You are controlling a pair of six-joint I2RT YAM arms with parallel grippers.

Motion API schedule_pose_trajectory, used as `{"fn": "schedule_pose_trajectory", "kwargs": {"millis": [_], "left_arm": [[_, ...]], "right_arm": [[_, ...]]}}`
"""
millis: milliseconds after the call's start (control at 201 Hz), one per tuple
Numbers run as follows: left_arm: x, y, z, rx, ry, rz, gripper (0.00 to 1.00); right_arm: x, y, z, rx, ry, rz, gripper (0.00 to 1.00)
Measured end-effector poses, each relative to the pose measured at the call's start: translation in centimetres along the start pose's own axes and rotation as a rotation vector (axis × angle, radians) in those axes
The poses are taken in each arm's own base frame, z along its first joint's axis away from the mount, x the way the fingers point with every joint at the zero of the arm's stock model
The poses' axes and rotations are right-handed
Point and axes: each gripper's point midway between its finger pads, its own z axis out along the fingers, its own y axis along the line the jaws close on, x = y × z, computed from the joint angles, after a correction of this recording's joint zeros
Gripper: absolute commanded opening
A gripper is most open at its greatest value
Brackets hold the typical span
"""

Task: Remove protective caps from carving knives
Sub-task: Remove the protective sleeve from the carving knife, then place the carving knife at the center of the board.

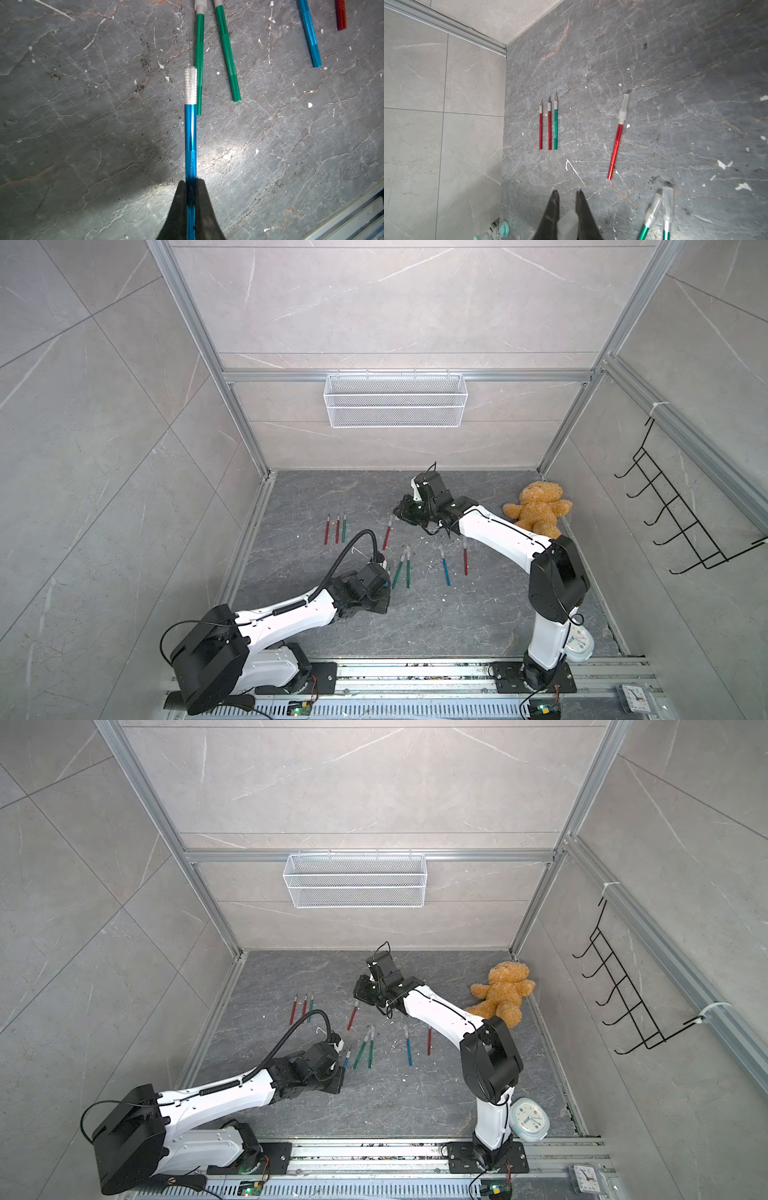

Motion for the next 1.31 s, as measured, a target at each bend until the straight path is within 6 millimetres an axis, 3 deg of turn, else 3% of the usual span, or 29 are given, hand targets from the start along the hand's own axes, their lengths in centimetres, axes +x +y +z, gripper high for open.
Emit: {"fn": "schedule_pose_trajectory", "kwargs": {"millis": [150,279,478,668,763,932,1097,1306], "left_arm": [[-0.8,0.8,-1.1,-0.038,-0.051,-0.004,0.00],[-2.2,1.5,-1.8,-0.087,-0.080,-0.018,0.00],[-7.1,3.7,-2.2,-0.162,-0.120,-0.111,0.00],[-12.4,6.5,-2.2,-0.214,-0.131,-0.216,0.00],[-14.1,7.8,-1.8,-0.241,-0.122,-0.249,0.00],[-15.5,9.1,0.1,-0.295,-0.046,-0.249,0.00],[-15.7,10.6,1.9,-0.337,0.031,-0.239,0.00],[-17.1,12.9,3.1,-0.369,0.060,-0.242,0.00]], "right_arm": [[-1.5,-1.4,-0.5,0.020,-0.022,0.003,0.00],[-2.1,-2.8,-2.0,0.039,-0.045,-0.022,0.00],[1.0,-4.7,-4.3,0.057,-0.020,-0.099,0.00],[4.3,-7.9,-5.2,0.095,0.019,-0.163,0.00],[5.3,-8.7,-5.5,0.100,0.029,-0.186,0.00],[6.9,-8.7,-5.5,0.063,0.022,-0.239,0.00],[8.7,-9.4,-4.9,0.027,0.042,-0.254,0.00],[8.2,-8.5,-5.5,-0.010,0.010,-0.269,0.00]]}}
